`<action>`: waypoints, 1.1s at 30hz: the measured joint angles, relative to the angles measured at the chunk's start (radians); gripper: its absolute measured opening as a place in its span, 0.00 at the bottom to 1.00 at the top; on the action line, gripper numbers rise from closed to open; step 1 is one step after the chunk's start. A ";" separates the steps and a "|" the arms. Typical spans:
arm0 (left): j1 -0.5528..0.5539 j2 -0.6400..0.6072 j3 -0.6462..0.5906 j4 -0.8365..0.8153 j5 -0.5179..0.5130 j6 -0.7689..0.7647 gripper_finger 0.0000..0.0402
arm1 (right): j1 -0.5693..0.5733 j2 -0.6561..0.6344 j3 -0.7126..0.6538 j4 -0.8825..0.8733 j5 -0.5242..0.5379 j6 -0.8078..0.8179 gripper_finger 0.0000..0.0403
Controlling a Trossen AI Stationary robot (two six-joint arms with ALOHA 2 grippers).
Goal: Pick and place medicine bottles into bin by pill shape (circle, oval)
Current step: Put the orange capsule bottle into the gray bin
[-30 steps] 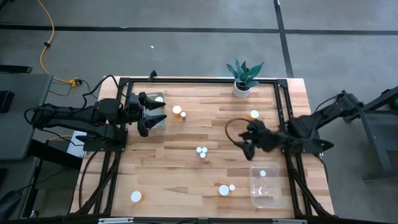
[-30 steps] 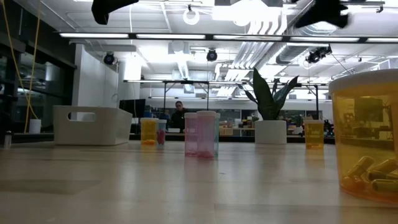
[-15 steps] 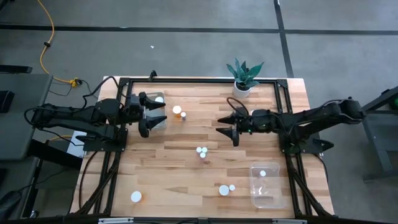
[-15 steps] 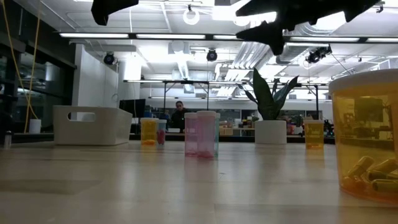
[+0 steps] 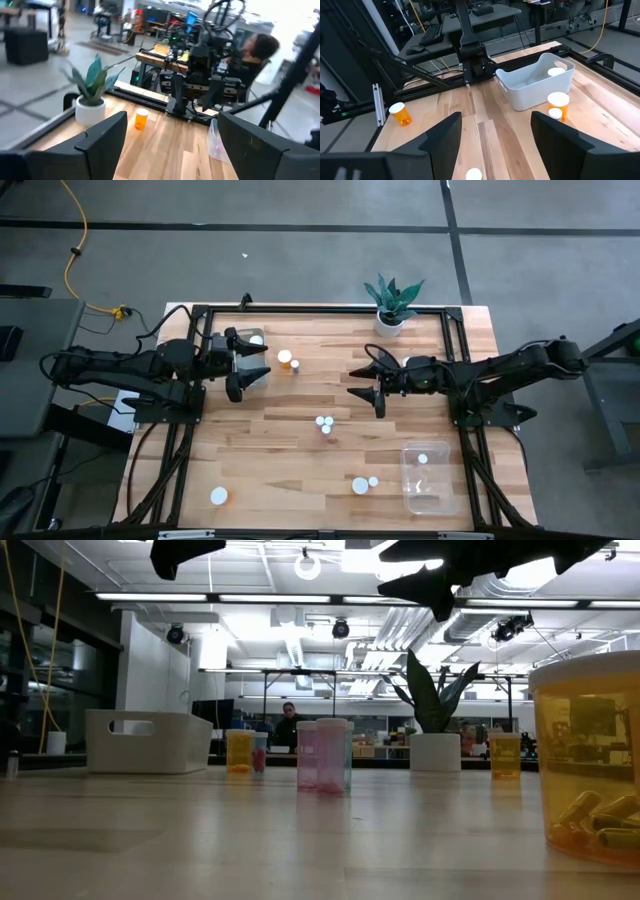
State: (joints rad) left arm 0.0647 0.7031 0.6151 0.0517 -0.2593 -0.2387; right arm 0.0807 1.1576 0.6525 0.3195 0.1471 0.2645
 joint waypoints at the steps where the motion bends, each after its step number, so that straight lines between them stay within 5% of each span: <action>1: 0.000 0.014 0.001 0.000 -0.017 -0.037 0.74 | 0.000 0.000 0.000 0.000 0.000 0.007 0.58; 7: 0.059 0.199 0.146 -0.259 -0.102 -0.080 0.74 | 0.000 0.000 0.000 0.017 0.000 0.048 0.58; 14: 0.259 0.469 0.326 -0.604 0.081 0.130 0.74 | 0.000 0.000 0.000 0.022 0.001 0.048 0.58; 23: 0.442 0.706 0.360 -0.630 0.226 0.518 0.74 | 0.001 0.000 0.000 0.021 0.009 0.049 0.58; 33: 0.529 0.858 0.393 -0.631 0.328 0.633 0.74 | 0.000 0.000 0.000 0.018 0.010 0.049 0.58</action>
State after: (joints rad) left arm 0.5936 1.5615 1.0085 -0.5789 0.0684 0.3940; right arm 0.0811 1.1576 0.6529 0.3376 0.1566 0.3134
